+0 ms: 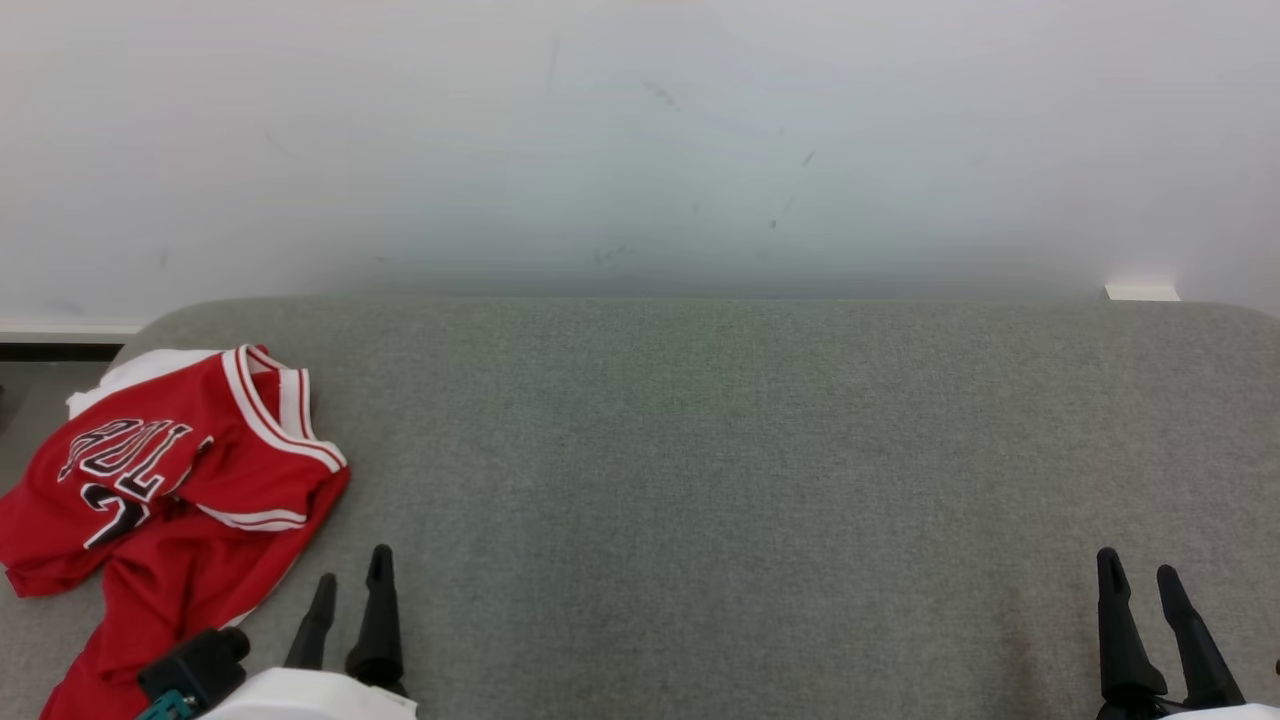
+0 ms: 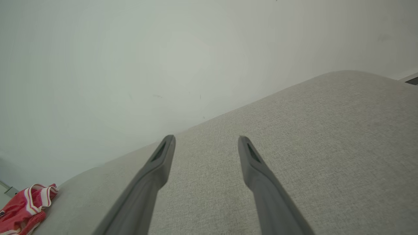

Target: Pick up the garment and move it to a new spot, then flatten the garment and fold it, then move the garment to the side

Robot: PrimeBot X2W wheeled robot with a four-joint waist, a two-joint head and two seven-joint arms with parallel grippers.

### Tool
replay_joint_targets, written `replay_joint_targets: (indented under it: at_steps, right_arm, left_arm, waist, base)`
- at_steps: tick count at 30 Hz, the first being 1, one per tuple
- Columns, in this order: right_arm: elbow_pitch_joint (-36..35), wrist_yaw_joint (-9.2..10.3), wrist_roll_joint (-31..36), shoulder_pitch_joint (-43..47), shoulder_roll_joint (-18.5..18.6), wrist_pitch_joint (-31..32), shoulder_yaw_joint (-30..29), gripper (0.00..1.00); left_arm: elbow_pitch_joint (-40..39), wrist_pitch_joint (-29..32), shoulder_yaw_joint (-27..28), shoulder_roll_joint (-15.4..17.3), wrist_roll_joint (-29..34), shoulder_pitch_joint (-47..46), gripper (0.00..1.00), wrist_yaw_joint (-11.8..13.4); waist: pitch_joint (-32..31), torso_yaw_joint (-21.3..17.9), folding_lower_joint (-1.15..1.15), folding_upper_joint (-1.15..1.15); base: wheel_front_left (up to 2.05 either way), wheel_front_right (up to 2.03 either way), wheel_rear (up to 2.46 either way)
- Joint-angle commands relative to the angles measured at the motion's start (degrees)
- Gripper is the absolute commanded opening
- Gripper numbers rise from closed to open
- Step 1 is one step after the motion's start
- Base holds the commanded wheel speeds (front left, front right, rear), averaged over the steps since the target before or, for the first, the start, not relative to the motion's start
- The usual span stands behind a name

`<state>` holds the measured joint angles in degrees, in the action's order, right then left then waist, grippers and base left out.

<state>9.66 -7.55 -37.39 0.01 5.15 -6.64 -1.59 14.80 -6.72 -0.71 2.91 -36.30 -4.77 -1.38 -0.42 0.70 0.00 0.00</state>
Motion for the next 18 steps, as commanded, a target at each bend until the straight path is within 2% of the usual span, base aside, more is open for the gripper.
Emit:
replay_joint_targets:
  at_steps: [1, 18]
  right_arm:
    - [-0.5, 0.06, 2.1, -0.1, 0.5, -0.8, 0.2, 1.0]
    - [0.9, 0.07, 12.3, 1.2, 0.8, -3.3, 0.5, 1.0]
  left_arm:
    - [-0.4, -0.7, -0.2, 0.8, 2.2, -0.1, 1.0, 0.3]
    - [0.2, -3.3, -2.0, 1.7, 13.4, 0.5, 1.0, 0.4]
  waist:
    - [0.0, 0.0, 0.0, 0.0]
    - [-0.2, -0.1, 0.0, 0.0]
  base:
    - [0.0, 0.0, 0.0]
    - [0.0, 0.0, 0.0]
